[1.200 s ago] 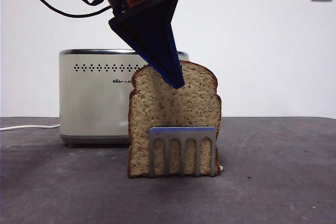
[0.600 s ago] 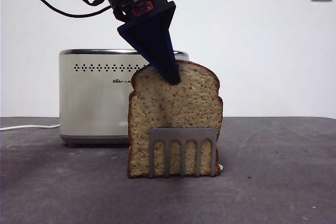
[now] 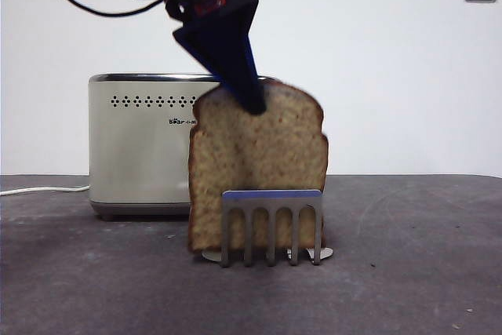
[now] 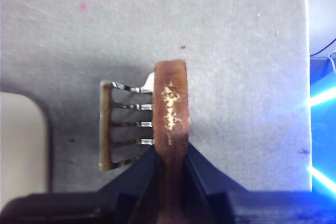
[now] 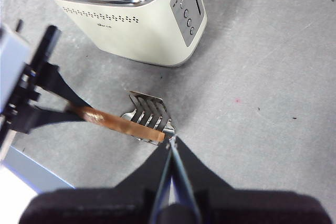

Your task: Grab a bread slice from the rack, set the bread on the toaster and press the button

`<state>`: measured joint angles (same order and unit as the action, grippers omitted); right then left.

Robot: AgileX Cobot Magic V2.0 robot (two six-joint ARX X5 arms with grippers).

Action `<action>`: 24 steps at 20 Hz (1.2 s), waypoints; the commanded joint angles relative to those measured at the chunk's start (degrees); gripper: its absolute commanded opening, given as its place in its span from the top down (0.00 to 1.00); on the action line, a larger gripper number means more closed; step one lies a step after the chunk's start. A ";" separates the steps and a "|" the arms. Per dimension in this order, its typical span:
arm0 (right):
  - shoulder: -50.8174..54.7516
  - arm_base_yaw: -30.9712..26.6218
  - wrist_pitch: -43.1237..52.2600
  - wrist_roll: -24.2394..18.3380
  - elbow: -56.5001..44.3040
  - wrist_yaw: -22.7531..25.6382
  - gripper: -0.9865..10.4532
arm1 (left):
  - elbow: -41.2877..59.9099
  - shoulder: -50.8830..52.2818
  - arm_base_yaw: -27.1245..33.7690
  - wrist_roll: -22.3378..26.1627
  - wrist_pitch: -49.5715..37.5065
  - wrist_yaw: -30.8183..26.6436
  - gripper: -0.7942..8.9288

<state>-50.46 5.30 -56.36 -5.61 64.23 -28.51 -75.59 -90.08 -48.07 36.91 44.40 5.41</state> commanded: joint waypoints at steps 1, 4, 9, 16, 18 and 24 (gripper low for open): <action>-0.02 0.15 0.11 -0.48 0.02 -0.09 0.92 | -3.32 0.83 -0.15 0.44 1.01 0.09 0.93; -0.02 0.15 0.09 -0.48 0.02 -0.09 0.92 | -9.27 0.94 -0.15 0.44 6.23 -0.63 0.93; -0.02 0.15 0.11 -0.48 0.02 -0.09 0.92 | -23.69 1.11 0.22 0.90 15.96 -8.35 0.93; -0.02 0.15 0.09 -0.48 0.02 -0.09 0.92 | -36.70 1.14 5.25 7.17 18.03 -11.82 0.93; -0.15 0.15 0.09 -0.48 0.02 -0.11 0.92 | -37.42 1.14 7.72 8.50 17.75 -11.80 0.93; -0.94 0.15 0.11 -0.48 0.02 -0.11 0.92 | -37.42 0.94 15.50 16.33 16.35 -9.86 0.93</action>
<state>-51.24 5.30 -56.36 -5.61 64.23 -28.51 -112.88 -88.82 -32.75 50.76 61.41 -4.91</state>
